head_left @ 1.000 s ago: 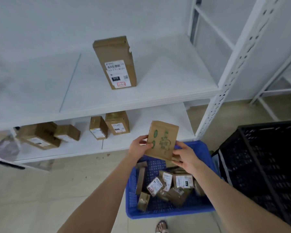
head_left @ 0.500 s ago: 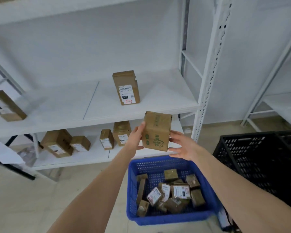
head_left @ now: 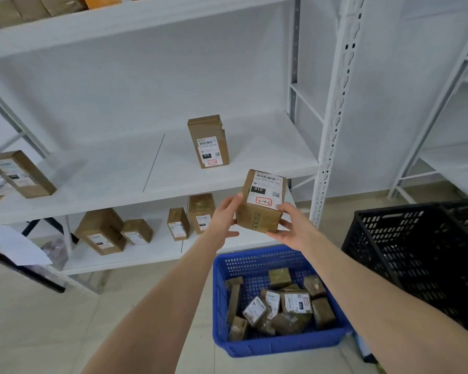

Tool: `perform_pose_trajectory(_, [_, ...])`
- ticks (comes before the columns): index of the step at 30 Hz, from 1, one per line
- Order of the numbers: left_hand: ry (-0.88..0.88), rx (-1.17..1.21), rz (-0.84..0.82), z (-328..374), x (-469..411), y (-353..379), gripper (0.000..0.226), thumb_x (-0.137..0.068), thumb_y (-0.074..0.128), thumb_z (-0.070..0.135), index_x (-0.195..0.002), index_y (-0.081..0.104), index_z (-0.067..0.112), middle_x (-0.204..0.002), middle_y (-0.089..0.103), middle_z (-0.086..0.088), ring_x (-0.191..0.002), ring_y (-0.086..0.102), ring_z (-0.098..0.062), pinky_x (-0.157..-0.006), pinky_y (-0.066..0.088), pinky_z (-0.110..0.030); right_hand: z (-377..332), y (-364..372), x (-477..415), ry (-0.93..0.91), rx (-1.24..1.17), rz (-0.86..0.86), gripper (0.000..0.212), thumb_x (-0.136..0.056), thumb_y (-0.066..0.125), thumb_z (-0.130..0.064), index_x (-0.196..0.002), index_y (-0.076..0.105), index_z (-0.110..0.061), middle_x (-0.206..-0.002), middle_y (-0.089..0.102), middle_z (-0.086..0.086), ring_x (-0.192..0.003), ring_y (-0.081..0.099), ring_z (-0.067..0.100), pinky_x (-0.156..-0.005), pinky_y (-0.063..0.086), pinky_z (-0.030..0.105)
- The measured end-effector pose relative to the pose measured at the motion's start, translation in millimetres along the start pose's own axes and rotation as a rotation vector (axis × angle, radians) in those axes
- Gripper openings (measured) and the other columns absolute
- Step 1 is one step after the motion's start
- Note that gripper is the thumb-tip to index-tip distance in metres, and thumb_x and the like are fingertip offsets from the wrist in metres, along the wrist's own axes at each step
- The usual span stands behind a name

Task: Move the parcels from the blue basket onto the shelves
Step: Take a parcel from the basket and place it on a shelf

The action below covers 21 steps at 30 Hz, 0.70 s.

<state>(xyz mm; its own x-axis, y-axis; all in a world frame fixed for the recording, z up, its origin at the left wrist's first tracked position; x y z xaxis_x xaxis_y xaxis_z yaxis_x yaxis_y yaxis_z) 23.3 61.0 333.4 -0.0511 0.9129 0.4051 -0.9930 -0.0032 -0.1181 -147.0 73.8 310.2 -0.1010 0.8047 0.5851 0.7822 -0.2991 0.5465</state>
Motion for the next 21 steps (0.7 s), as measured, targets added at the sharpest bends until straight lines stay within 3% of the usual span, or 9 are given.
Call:
perform_pose_trajectory(5, [-0.025,0.007,-0.02,1.1,-9.7,-14.0,0.036,-0.09,0.06,0.031,-0.124,0.048,0.029,-0.127,0.049,-0.009,-0.115,0.05,-0.028,-0.092,0.051,-0.049,19.4,9.9,-5.2,-0.036,0.012,0.014,0.02,-0.087,0.057,-0.001,-0.105,0.058,-0.009,-0.122,0.057,0.017,-0.119,0.052,0.032,-0.09,0.054,0.051])
perform_pose_trajectory(9, [-0.036,0.01,-0.044,-3.3,-16.0,-29.0,0.034,-0.092,0.057,0.022,-0.123,0.045,0.026,-0.126,0.049,-0.01,-0.116,0.05,-0.029,-0.089,0.054,-0.044,28.4,19.2,-9.0,-0.05,0.072,0.037,0.02,-0.088,0.057,-0.001,-0.105,0.056,-0.009,-0.12,0.059,0.018,-0.116,0.056,0.033,-0.073,0.059,0.041])
perform_pose_trajectory(14, [-0.04,0.027,-0.056,-9.5,-23.9,-45.8,0.043,-0.089,0.058,0.018,-0.13,0.044,0.023,-0.126,0.051,-0.011,-0.114,0.052,-0.027,-0.084,0.056,-0.041,44.0,27.4,-13.5,0.049,0.178,0.016,0.046,-0.085,0.071,-0.025,-0.126,0.05,-0.019,-0.129,0.052,0.023,-0.112,0.057,0.043,-0.089,0.054,0.048])
perform_pose_trajectory(17, [-0.054,0.005,-0.077,-11.9,-26.8,-56.0,0.043,-0.088,0.055,0.019,-0.13,0.044,0.025,-0.127,0.051,-0.011,-0.115,0.052,-0.029,-0.089,0.052,-0.046,53.3,39.5,-14.1,0.056,0.054,-0.049,0.04,-0.086,0.071,-0.017,-0.122,0.054,-0.015,-0.119,0.062,0.023,-0.108,0.063,0.039,-0.089,0.055,0.046])
perform_pose_trajectory(21, [-0.07,-0.095,-0.072,-12.2,-36.1,-75.1,0.054,-0.089,0.058,0.03,-0.139,0.038,0.024,-0.129,0.05,-0.005,-0.12,0.047,-0.026,-0.101,0.04,-0.052,62.7,53.2,-24.2,0.006,-0.005,-0.042,0.05,-0.082,0.073,-0.006,-0.127,0.054,-0.013,-0.121,0.063,0.019,-0.112,0.06,0.036,-0.076,0.06,0.043])
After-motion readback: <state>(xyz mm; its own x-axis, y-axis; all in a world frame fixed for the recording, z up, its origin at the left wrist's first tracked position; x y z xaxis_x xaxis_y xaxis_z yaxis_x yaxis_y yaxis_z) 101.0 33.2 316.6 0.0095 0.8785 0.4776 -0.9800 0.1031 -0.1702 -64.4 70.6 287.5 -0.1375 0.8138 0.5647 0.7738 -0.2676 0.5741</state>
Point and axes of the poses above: each hand's wrist, its own x-axis away from the middle knuckle, its own y-axis out of the palm, z = x × y, the point moved 3 cm from there along -x, towards the middle knuckle
